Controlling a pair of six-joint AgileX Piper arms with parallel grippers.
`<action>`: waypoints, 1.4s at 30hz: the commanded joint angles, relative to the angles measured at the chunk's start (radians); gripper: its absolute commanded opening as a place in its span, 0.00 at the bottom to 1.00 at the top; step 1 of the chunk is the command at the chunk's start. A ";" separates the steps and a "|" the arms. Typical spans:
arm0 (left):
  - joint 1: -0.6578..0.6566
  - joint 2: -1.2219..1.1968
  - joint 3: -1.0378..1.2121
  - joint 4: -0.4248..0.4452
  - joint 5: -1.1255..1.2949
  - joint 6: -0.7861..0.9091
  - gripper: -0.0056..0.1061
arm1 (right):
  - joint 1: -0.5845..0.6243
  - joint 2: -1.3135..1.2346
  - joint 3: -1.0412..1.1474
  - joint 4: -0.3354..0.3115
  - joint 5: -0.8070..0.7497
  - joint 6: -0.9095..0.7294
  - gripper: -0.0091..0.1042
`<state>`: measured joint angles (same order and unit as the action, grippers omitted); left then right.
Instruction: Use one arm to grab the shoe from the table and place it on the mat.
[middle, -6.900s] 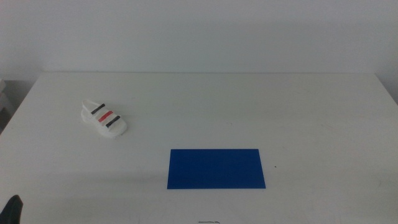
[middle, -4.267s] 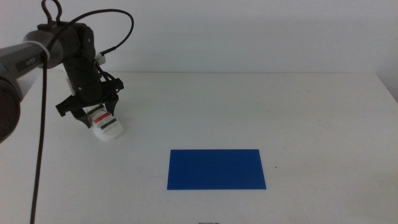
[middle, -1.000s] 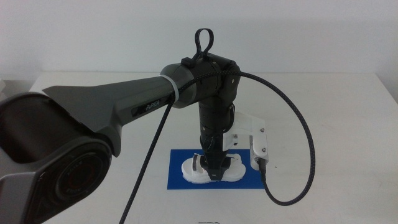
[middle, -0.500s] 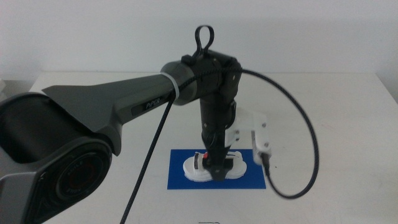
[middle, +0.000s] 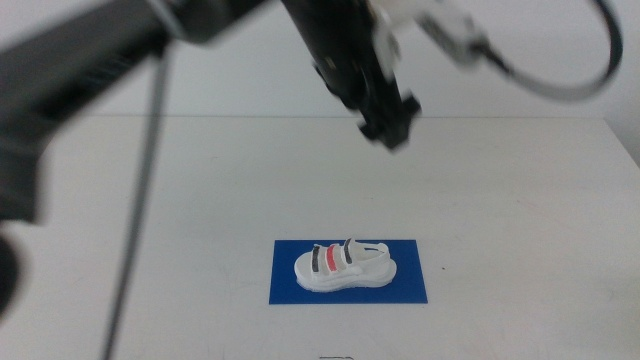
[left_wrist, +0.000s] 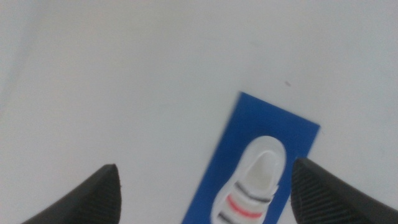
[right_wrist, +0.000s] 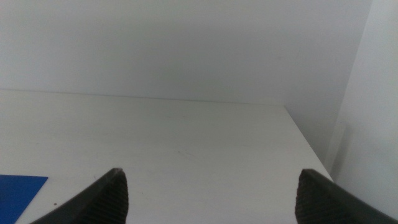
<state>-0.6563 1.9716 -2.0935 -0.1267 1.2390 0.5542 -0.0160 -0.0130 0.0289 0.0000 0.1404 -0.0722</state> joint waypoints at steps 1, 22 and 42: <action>0.018 -0.138 -0.033 0.024 0.081 -0.128 0.89 | 0.002 -0.019 -0.019 -0.009 -0.075 -0.004 0.91; 0.329 -1.055 0.899 0.380 -0.347 -0.515 0.89 | 0.002 -0.019 -0.019 -0.009 -0.075 -0.004 0.91; 0.668 -1.822 1.832 0.103 -0.957 -0.428 0.89 | 0.002 -0.019 -0.019 -0.009 -0.075 -0.004 0.91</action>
<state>0.0140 0.1659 -0.2662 -0.0091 0.3935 0.1300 -0.0160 -0.0130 0.0289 0.0000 0.1404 -0.0722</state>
